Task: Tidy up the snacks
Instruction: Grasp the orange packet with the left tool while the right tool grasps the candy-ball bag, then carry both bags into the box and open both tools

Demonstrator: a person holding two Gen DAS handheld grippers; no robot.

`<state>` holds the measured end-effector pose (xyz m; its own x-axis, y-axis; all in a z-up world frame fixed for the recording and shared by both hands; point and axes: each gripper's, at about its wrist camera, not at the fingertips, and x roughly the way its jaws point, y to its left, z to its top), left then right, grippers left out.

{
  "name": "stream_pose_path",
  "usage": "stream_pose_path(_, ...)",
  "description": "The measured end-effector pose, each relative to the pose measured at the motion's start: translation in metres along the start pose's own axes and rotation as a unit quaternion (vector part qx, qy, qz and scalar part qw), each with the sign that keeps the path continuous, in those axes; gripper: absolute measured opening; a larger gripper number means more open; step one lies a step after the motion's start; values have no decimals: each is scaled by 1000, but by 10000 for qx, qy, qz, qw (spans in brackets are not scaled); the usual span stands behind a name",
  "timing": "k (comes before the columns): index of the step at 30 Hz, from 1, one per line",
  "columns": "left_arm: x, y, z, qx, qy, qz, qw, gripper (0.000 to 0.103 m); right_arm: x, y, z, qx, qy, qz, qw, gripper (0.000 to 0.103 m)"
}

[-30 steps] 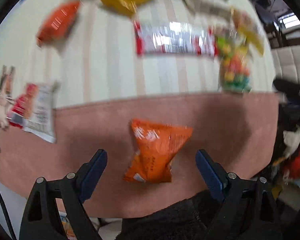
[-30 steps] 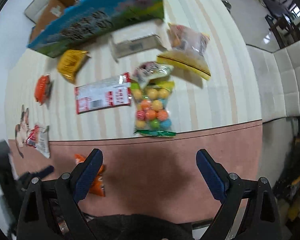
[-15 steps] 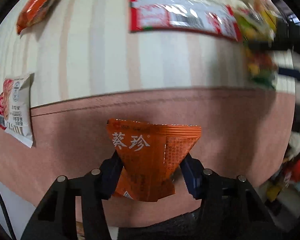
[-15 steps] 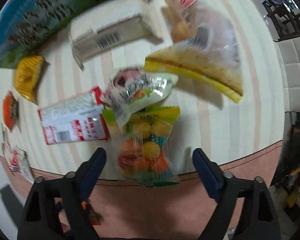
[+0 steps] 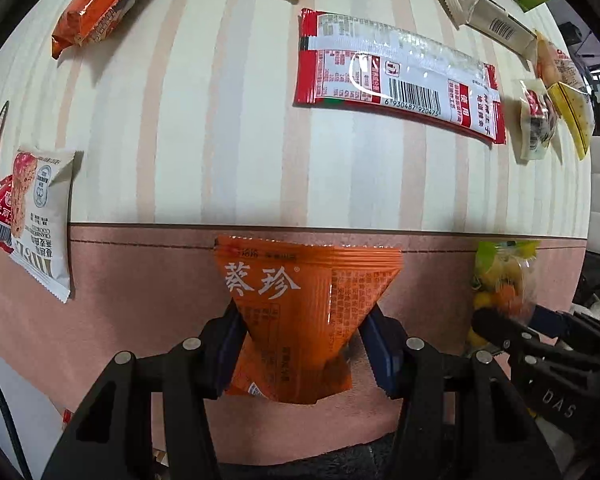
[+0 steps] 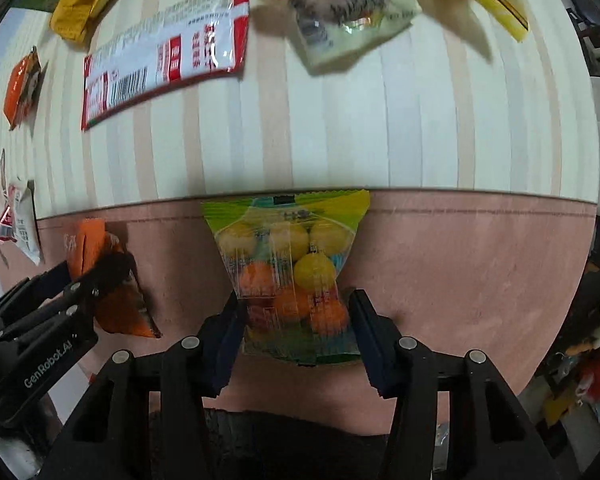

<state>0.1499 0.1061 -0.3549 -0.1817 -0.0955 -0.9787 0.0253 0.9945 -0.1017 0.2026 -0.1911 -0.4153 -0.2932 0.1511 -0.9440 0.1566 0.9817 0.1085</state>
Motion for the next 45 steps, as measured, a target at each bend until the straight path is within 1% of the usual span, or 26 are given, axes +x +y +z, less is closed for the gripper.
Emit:
stream_pose_path(8, 8, -20, 3, 31, -61, 88, 9999, 52, 11, 9, -5, 54, 70, -76, 9999, 58)
stream_pose_path(11, 5, -15, -1, 19, -110, 116, 9999, 50, 13, 6, -8, 72, 11, -80, 9999, 58)
stream_pose_path(13, 2, -14, -5, 7, -160, 146, 9998, 49, 16, 6, -18, 75, -47, -79, 9999, 54)
stream_pose_path(15, -4, -15, -6, 7, -229, 140, 9996, 49, 18, 0, -19, 80, -131, -45, 9999, 52)
stream_pose_path(18, -19, -16, -10, -1, -348, 26, 9994, 49, 8, -3, -26, 100, -225, 14, 9997, 51)
stream_pose_path(21, -44, -18, -10, -20, -547, -156, 9984, 49, -6, -7, -28, 111, -322, 184, 9992, 51)
stream_pose_path(23, -65, -20, -7, -31, -698, -291, 9971, 49, -23, -6, -30, 95, -412, 356, 9985, 51)
stream_pose_path(26, -102, -22, 3, -43, -977, -480, 9940, 49, -58, -7, -27, 61, -677, 606, 9958, 51)
stream_pose_path(31, -172, -18, 40, 35, -1518, -744, 9856, 49, -132, -7, -9, -29, -1288, 981, 9868, 51)
stream_pose_path(32, -185, -19, 50, 57, -1612, -748, 9841, 49, -153, -6, -1, -51, -1448, 1063, 9837, 51)
stream_pose_path(35, -219, -19, 86, 127, -1870, -687, 9799, 49, -199, -2, 28, -100, -1742, 1168, 9777, 51)
stream_pose_path(37, -239, -17, 117, 154, -2011, -576, 9778, 49, -225, 0, 47, -149, -1957, 1118, 9742, 51)
stream_pose_path(38, -244, -17, 126, 156, -2042, -529, 9774, 49, -236, 4, 59, -133, -2066, 1084, 9723, 51)
stream_pose_path(41, -256, -12, 174, 130, -2027, -350, 9785, 49, -264, 9, 98, -110, -2231, 979, 9698, 51)
stream_pose_path(43, -257, -8, 197, 92, -1981, -260, 9798, 49, -271, 10, 121, -101, -2225, 940, 9703, 51)
stream_pose_path(44, -255, -6, 211, 95, -1924, -226, 9810, 49, -273, 13, 137, -100, -2196, 877, 9716, 51)
stream_pose_path(45, -252, -5, 224, 101, -1833, -205, 9828, 49, -273, 15, 145, -108, -2163, 838, 9727, 51)
